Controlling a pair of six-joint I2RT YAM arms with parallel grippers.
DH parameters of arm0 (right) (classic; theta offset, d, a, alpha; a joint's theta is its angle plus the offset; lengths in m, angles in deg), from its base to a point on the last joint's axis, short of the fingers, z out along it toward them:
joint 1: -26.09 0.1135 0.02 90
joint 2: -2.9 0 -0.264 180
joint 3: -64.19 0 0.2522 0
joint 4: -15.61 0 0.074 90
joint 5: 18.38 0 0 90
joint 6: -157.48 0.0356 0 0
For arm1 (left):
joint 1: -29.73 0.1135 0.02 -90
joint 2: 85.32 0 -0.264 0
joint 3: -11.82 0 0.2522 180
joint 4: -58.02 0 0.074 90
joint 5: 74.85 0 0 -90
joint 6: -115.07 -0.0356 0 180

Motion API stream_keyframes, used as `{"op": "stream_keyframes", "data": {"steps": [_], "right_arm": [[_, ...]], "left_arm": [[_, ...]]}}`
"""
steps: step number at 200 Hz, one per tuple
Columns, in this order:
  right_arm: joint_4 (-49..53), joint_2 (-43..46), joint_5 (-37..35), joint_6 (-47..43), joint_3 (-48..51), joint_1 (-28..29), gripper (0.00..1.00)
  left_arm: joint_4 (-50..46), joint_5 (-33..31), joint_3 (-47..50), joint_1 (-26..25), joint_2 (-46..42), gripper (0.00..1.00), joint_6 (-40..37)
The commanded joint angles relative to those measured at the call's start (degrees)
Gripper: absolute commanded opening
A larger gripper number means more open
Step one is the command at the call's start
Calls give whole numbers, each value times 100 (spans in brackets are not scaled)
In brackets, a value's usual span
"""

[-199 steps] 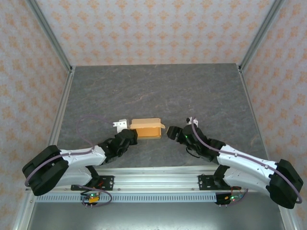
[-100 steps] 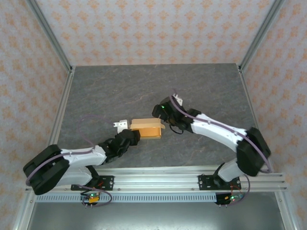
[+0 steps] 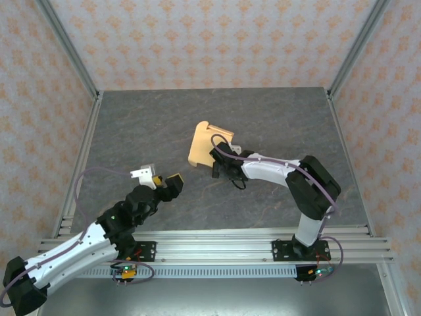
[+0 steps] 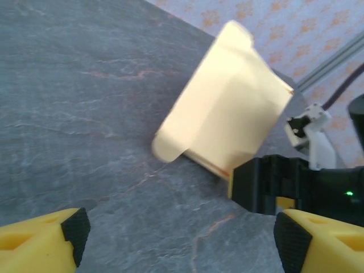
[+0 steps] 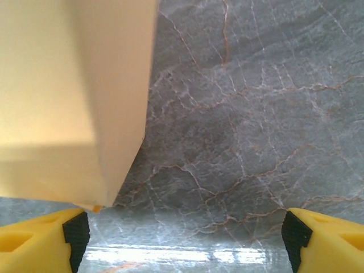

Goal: Fold the paper box

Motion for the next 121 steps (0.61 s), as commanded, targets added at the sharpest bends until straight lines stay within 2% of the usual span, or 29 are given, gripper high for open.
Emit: {"op": "stream_keyframes", "data": {"steps": [1,25,39,62,85,121], "right_arm": [[388,74,-174,-178,-131,-17,90],[546,526,-230,-277,-219,-17,92],[637,832,-328,-343,-251,-17,93],[788,1259,-541,-452,-344,-101,94],[918,1426,-927,-242,-578,-435,97],[855,801,-1579,-521,-1401,-667,99]], "left_arm": [[-580,-225,-308,203,103,90,-274],[-329,671,-532,823,572,90,-277],[-202,958,-669,1035,901,90,-320],[-122,1075,-975,1101,1397,90,-566],[-187,1153,-1310,1165,1863,90,-689],[-397,1019,-1492,1192,2313,93,-503]]}}
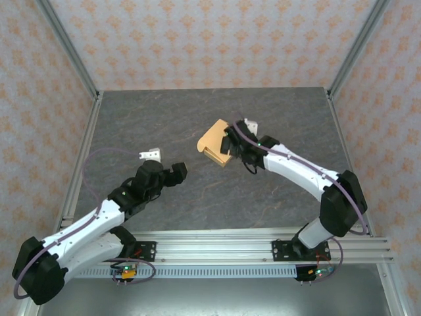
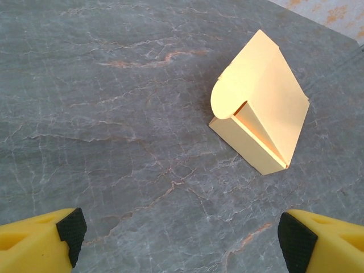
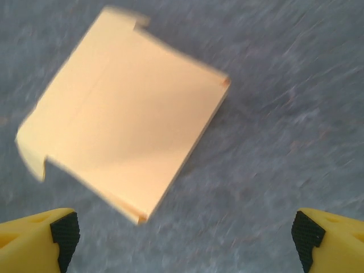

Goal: Fold the paper box

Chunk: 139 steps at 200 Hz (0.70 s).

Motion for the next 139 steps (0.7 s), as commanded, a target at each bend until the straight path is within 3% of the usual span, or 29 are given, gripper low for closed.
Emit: {"op": "stream_keyframes", "data": {"steps": [1,43,88,139], "right_arm": [[175,-512,-782,-229,-598,-68,99],[280,-1954,-701,-575,-1719,-318,99],[273,-3099,-103,-606,-2026,-336,99],[529,-2343,19,-1174,-1625,-345,99]], "left_arm": [[-192,-57,-184,47,195,93,12],[-690,-65,-361,80,327,95,-169],[-473,236,-170,367,338,95,-123],[-210,598,-85,521,510,96,-67]]}}
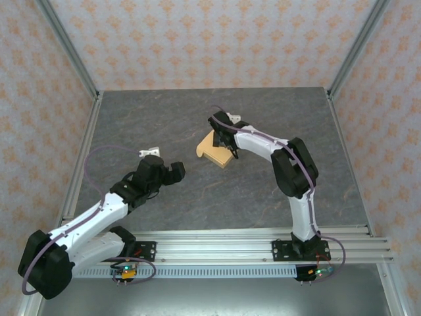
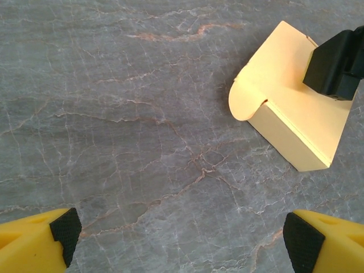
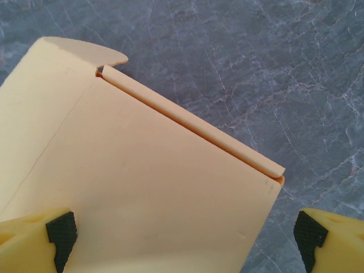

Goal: Fold the paper box

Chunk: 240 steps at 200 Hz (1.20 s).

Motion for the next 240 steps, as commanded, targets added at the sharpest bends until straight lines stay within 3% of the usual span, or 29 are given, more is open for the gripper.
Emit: {"op": "stream_keyframes", "data": {"steps": [1,24,53,87,117,163,240], "right_arm": [[508,568,185,-456,190,-15,99],[607,1118,178,-376,331,-51,99],[556,1416,571,355,433,-225,99],[436,1327,403,656,430,-249,99],[480,709,638,499,-122,-252,100],[628,-42,495,-107,-513,-243,99],[-117,108,1599,-2330,621,-235,100]], "left_arm": [[223,233,92,63,88,95,-27],[507,497,129,84,320,95,103],[806,694,147,88,611,95,252],[963,1016,-151,285,1020,95,114],[1241,1412,-493,587,1564,95,150],[1827,2421,-1178,765,2814,89,131],[2441,2531,-764,898,3201,88,641]]}}
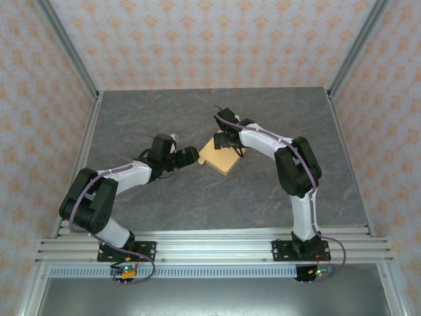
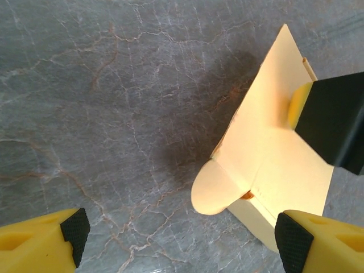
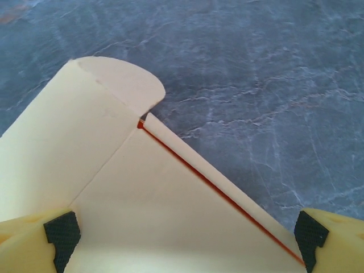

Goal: Fold the paper box

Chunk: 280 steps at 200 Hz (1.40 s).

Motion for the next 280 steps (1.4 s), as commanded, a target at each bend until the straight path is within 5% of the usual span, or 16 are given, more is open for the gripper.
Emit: {"op": "stream_keyframes", "data": {"steps": [1,37,59,85,129,172,229,280], "right_arm": [[16,56,621,-1152,507,21,100],[-105,53,1579,-2183,580,22,99],[-259,83,1806,-2049,434,22,99],[-581,481,1411,-822,381,22,100],[-736,1573,349,1615,1078,5,99],[-1417,2468,421,3356,2495,5,100],[-958,2118,520,2315,2386,3,94],[-1236,1349,1343,1420,2074,5,84]], "left_arm": [[405,138,301,17,-107,88,245],[720,166,700,19,-168,86,466],[1378,-100,1122,-19,-180,80,991],[2331,-348,1560,-200,-121,74,1371],[2309,-865,1642,-783,-308,63,1397],[2034,-1199,1662,-1184,-488,59,1507],[3184,-1182,1882,-2002,157,57,2651],[3209,-1463,1980,-2364,96,58,2794]]}}
